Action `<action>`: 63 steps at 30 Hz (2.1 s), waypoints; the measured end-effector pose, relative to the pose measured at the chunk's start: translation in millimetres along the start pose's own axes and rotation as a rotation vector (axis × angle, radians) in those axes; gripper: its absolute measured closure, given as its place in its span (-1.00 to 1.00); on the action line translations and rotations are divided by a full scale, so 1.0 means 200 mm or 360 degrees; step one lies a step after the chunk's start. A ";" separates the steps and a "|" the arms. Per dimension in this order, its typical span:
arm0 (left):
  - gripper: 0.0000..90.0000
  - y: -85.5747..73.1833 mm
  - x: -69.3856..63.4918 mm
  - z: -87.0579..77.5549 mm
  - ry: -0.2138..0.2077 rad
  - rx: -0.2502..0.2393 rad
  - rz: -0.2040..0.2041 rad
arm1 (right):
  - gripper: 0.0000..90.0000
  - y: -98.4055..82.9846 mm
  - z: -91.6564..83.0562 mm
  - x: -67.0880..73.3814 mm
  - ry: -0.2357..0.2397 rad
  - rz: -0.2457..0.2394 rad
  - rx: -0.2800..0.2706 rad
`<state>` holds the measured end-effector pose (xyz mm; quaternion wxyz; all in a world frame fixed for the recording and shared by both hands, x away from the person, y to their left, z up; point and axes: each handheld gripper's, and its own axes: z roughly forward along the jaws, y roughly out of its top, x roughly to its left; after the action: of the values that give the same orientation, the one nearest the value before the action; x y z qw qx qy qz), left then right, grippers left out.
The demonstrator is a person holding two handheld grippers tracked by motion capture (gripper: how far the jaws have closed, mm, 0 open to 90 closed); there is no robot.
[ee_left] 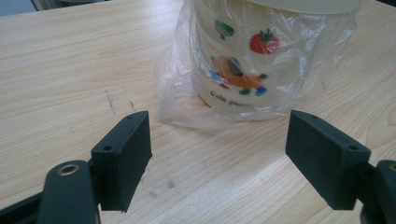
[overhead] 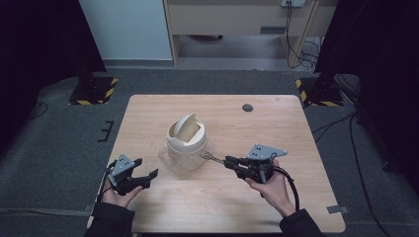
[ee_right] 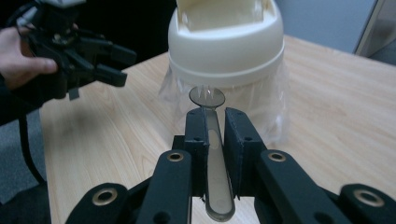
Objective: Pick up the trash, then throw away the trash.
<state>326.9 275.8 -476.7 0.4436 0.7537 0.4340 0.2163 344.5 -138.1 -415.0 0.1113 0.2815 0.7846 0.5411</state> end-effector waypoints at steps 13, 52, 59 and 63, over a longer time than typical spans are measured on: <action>-0.47 0.04 -0.03 0.00 -0.0021 -0.0052 -0.0006 | 0.78 0.10 -0.13 -0.02 -0.0056 -0.0020 -0.0185; -0.22 0.57 -0.46 0.05 -0.0400 -0.0561 -0.0184 | 0.78 0.19 -0.18 0.04 -0.0042 -0.0096 -0.0373; -0.22 0.61 -0.52 0.11 -0.0448 -0.0547 -0.0216 | 0.78 0.19 -0.17 0.04 -0.0027 -0.0097 -0.0369; -0.22 0.61 -0.55 0.14 -0.0459 -0.0532 -0.0219 | 0.78 0.18 -0.17 0.05 -0.0018 -0.0101 -0.0369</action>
<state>346.2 141.2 -379.7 0.6334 0.6615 0.3747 0.1443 332.3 -149.3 -367.3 0.1645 0.2450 0.7247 0.6227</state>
